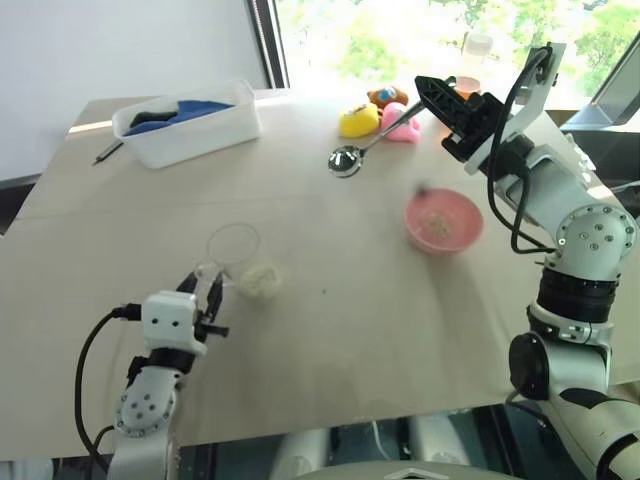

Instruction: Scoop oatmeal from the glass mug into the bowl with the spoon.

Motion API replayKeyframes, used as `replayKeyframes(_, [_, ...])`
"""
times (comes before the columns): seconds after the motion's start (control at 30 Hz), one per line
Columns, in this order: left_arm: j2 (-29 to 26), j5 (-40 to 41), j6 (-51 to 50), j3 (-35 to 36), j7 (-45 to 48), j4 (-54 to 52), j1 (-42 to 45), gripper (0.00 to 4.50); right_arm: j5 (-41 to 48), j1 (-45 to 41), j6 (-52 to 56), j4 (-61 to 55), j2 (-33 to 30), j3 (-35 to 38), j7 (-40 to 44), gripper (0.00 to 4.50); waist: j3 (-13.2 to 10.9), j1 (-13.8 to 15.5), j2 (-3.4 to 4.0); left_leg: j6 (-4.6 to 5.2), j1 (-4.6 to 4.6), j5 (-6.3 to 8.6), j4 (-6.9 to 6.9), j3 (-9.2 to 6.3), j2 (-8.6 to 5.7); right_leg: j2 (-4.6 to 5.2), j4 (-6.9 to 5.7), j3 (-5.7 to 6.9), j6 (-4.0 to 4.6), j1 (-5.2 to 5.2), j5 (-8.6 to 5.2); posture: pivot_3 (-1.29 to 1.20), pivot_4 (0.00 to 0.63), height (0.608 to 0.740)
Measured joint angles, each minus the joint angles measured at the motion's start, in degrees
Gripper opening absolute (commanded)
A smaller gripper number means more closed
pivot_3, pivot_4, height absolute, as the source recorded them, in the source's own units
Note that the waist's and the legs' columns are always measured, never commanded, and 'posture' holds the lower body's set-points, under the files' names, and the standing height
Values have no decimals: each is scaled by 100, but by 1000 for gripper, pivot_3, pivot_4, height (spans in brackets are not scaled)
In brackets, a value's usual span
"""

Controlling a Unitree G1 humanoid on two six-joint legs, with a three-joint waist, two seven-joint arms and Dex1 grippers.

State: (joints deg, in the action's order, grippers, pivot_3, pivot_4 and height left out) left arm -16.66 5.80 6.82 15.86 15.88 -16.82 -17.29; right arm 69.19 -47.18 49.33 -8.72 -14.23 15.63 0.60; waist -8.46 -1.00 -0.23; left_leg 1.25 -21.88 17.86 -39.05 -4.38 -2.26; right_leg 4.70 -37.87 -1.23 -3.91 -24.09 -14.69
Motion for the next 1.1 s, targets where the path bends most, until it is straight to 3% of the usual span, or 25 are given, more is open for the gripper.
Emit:
replayKeyframes(0.5, [-143,122,-41,195,2,18,317,1554,-17,61,-3,-56,72,-17,-6,0,0,-2,0,0,0,0,0,0,0,0,0,0,0,-1,0,0,150,740])
replayKeyframes(0.67, [-129,274,9,192,25,-25,348,40,-27,64,-3,-55,93,-17,-5,0,0,-1,0,0,0,0,0,-1,0,0,-1,0,0,-1,0,0,150,740])
replayKeyframes(1.1, [-236,471,-88,185,142,136,590,40,3,52,7,-147,87,-90,48,0,4,-34,8,-1,3,-1,0,1,0,-1,-5,-2,0,-1,0,0,150,740])
